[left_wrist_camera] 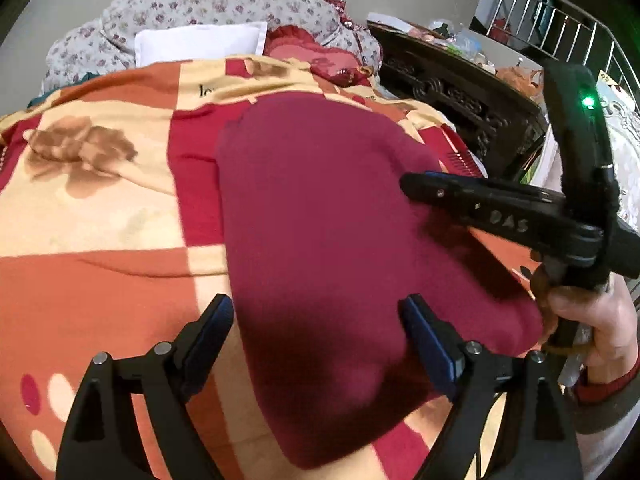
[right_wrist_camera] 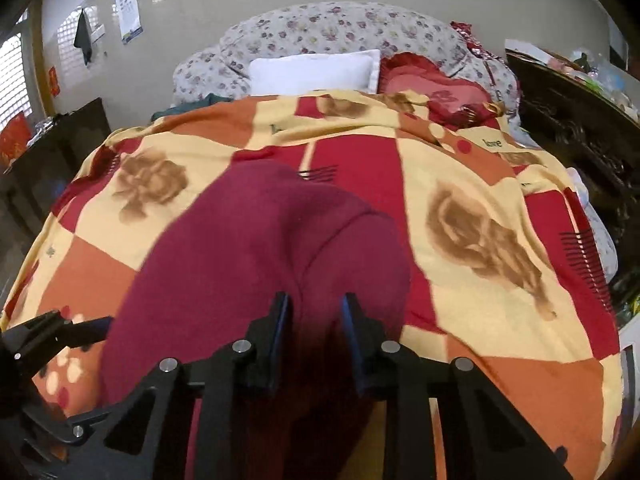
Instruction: Fold small clothes
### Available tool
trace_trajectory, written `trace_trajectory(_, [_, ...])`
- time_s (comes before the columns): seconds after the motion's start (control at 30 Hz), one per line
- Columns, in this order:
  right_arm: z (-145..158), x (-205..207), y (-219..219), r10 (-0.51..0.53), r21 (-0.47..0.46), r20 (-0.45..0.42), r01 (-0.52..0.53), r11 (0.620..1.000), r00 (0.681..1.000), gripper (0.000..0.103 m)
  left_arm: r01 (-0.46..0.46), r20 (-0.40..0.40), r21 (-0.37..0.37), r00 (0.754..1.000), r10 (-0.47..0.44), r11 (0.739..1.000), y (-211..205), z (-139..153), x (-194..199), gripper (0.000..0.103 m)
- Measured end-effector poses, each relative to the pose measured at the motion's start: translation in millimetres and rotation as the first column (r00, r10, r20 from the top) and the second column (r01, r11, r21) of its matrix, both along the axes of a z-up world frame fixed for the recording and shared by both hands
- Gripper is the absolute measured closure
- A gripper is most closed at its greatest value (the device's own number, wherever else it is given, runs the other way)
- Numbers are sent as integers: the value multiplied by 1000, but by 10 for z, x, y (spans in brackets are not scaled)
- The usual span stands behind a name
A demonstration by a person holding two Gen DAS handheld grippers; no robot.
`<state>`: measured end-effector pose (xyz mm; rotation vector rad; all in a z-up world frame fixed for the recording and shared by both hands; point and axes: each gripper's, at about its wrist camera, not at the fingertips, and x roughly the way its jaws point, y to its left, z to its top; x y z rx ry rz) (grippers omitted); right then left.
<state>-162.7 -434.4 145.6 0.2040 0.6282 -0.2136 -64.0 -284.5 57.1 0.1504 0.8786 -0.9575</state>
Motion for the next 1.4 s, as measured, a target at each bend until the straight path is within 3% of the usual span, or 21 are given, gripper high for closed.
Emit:
trace_trajectory(0.17, [-52, -113, -116, -12, 104, 59, 6, 995, 998, 75, -16, -52, -26, 999, 14, 1000, 66, -32, 43, 13])
trace_trajectory(0.23, [-7, -233, -117, -2, 155, 99, -14, 988, 995, 67, -19, -77, -66, 997, 14, 998, 160, 11, 94, 13])
trace_trajectory(0.3, [31, -420, -133, -11, 222, 142, -21, 975, 990, 33, -45, -109, -119, 994, 32, 992, 259, 47, 174, 7])
trace_trajectory(0.33, [35, -491, -137, -22, 251, 154, -18, 968, 988, 3, -67, -127, -141, 991, 50, 988, 295, 51, 225, 4])
trace_trajectory(0.37, [13, -577, -156, -38, 289, 168, -12, 957, 985, 0, -83, -146, -154, 987, 60, 985, 310, 43, 268, 4])
trace_trajectory(0.53, [-225, -607, -242, -32, 391, 136, -24, 920, 990, 0, -85, -232, -161, 972, 46, 983, 206, -105, 406, 4])
trace_trajectory(0.67, [-419, -522, -308, 8, 507, 158, -88, 857, 987, 0, -59, -227, -155, 974, 23, 986, 72, -209, 439, 4])
trace_trajectory(0.8, [-470, -442, -319, 15, 538, 161, -101, 837, 987, 0, -59, -217, -150, 976, 26, 987, 11, -248, 454, 4])
trace_trajectory(1.03, [-435, -371, -213, 49, 506, 137, -112, 855, 989, 0, -58, -159, -128, 987, 37, 990, -56, -211, 440, 4])
trace_trajectory(1.33, [-489, -251, -147, 62, 500, 92, -100, 860, 994, 0, -56, -183, -137, 983, 31, 989, -30, -239, 460, 4])
trace_trajectory(1.4, [-497, -232, -139, 70, 494, 85, -103, 864, 994, 5, -50, -197, -143, 980, 22, 988, -20, -255, 476, 4])
